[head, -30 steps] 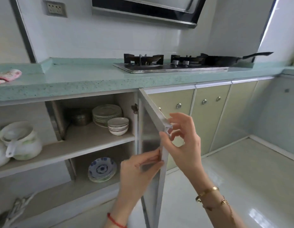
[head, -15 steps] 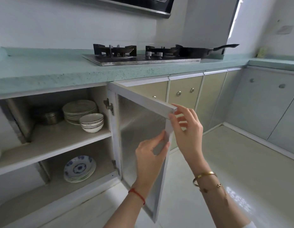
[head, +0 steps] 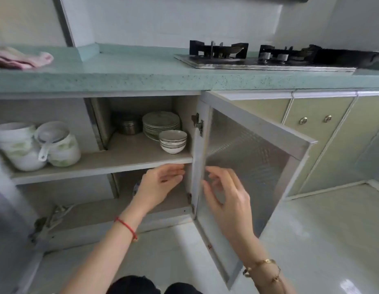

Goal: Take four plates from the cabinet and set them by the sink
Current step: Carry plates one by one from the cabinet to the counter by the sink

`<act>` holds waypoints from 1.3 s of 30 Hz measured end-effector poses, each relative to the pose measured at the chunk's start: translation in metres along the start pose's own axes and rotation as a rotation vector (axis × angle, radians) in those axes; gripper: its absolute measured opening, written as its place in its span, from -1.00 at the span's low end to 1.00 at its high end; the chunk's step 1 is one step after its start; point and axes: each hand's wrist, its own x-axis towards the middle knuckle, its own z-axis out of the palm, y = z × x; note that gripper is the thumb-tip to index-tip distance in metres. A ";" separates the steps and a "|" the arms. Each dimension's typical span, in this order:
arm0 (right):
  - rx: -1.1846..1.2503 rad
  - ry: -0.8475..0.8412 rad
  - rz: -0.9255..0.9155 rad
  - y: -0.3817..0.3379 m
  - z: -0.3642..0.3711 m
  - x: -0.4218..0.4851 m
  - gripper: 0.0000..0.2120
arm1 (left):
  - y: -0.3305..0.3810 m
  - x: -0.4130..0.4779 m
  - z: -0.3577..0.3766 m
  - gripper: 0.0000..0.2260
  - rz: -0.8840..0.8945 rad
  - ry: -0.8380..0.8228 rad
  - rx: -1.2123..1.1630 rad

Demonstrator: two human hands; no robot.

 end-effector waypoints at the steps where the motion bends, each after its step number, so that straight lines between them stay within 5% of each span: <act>1: 0.041 -0.097 0.080 0.004 0.022 -0.006 -0.76 | -0.018 -0.002 -0.017 -0.73 -0.088 0.045 0.018; 7: 0.163 -0.350 0.407 0.062 0.156 -0.033 -0.80 | -0.129 -0.006 -0.075 -0.79 -0.439 0.287 0.128; 13: 0.066 -0.510 0.654 0.136 0.273 -0.043 -0.78 | -0.245 0.036 -0.082 -0.73 -0.603 0.344 0.270; 21: -0.123 -0.750 0.652 0.255 0.420 -0.054 -0.76 | -0.400 0.134 -0.068 -0.83 -0.667 0.306 0.172; 25: -0.161 -0.766 0.664 0.293 0.462 -0.056 -0.70 | -0.453 0.166 -0.062 -0.86 -0.619 0.393 0.162; 28: -0.175 -0.734 0.685 0.315 0.489 -0.063 -0.65 | -0.465 0.179 -0.057 -0.67 -0.541 0.287 0.300; 34: -0.068 -0.678 0.713 0.329 0.515 -0.064 -0.63 | -0.491 0.187 -0.050 -0.61 -0.515 0.174 0.376; 39: -0.059 -0.602 0.690 0.330 0.520 -0.068 -0.64 | -0.497 0.194 -0.048 -0.54 -0.540 0.232 0.227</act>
